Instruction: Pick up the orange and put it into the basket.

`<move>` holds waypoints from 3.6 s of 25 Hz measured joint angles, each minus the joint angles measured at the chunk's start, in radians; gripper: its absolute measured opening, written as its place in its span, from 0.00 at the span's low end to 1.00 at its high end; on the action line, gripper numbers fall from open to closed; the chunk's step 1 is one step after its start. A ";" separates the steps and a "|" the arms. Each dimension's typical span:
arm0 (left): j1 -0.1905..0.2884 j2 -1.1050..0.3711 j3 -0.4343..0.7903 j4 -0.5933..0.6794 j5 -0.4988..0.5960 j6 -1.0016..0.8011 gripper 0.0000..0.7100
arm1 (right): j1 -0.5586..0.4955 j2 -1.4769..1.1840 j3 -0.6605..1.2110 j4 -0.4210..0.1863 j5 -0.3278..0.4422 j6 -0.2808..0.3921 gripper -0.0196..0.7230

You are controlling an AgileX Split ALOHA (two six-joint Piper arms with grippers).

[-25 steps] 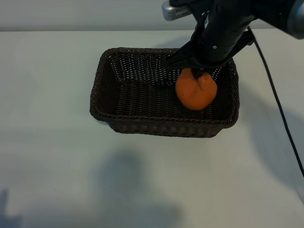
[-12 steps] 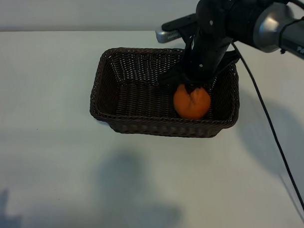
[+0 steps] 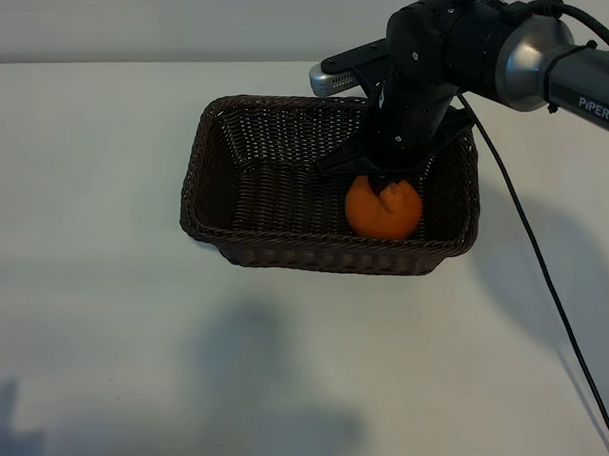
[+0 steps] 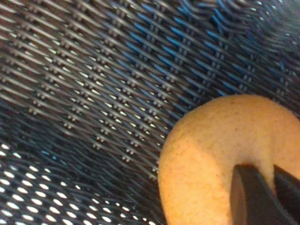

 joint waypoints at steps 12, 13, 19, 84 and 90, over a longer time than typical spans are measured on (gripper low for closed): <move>0.000 0.000 0.000 -0.001 0.000 0.001 0.83 | 0.000 0.003 -0.003 0.039 0.043 -0.016 0.90; 0.000 0.000 0.000 -0.001 0.000 0.003 0.83 | 0.000 0.000 -0.003 0.040 0.044 -0.016 0.91; 0.000 0.000 0.000 -0.001 0.000 0.003 0.83 | 0.000 -0.064 -0.003 0.041 0.055 -0.016 0.87; 0.000 0.000 0.000 -0.001 0.000 0.000 0.83 | -0.642 -0.587 -0.086 -0.001 0.330 -0.130 0.70; 0.000 0.000 0.000 -0.001 0.000 0.001 0.83 | -0.642 -0.782 -0.084 0.014 0.331 -0.110 0.70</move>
